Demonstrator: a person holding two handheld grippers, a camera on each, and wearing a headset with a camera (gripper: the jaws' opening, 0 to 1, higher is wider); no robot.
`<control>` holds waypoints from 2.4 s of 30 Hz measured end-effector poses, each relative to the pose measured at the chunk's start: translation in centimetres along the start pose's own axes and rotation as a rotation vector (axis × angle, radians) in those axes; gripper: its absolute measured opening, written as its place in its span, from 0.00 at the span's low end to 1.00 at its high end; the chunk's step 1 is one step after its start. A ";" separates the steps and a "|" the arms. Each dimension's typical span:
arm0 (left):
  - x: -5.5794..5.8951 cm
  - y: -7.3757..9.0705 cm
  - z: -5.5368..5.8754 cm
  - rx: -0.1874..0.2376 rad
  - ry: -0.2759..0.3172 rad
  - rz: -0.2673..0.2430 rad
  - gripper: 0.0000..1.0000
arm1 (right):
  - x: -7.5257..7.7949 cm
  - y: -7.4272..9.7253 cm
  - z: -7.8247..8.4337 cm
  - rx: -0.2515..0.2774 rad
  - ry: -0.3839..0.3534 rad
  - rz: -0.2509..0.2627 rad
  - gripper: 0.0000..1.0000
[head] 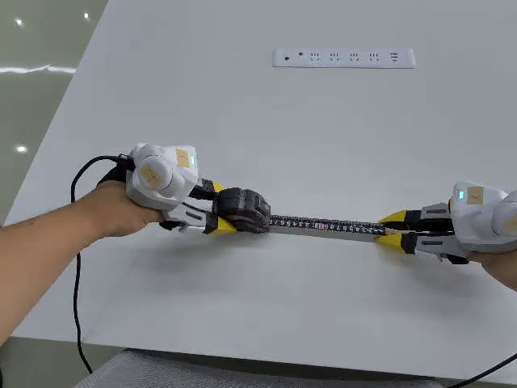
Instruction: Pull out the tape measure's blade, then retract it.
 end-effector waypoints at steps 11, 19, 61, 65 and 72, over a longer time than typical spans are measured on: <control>0.1 -0.1 0.2 0.000 -0.002 -0.001 0.29 | 0.2 1.0 1.0 -0.011 -0.005 0.010 0.08; 0.2 -0.1 0.2 0.000 -0.001 0.000 0.29 | 0.3 2.1 1.4 -0.013 -0.010 0.016 0.08; 0.2 0.0 0.1 -0.016 -0.005 -0.001 0.29 | 0.5 4.6 3.2 -0.031 -0.028 0.041 0.08; 0.2 -0.1 0.1 -0.018 0.001 -0.004 0.29 | 0.6 4.5 3.2 -0.024 -0.052 0.043 0.08; 0.2 -0.1 0.1 -0.023 0.006 -0.013 0.30 | 0.7 4.3 3.0 -0.030 -0.093 0.043 0.09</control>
Point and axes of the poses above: the centre of the closed fingertips' face, and the gripper's own axes: y roughly backward along the fingers, x roughly to its right, z roughly out of its underside, the point moved 4 cm from there along y, roughly backward along the fingers, and after that the axes turned 1 degree about -y, right-handed, at the moved point
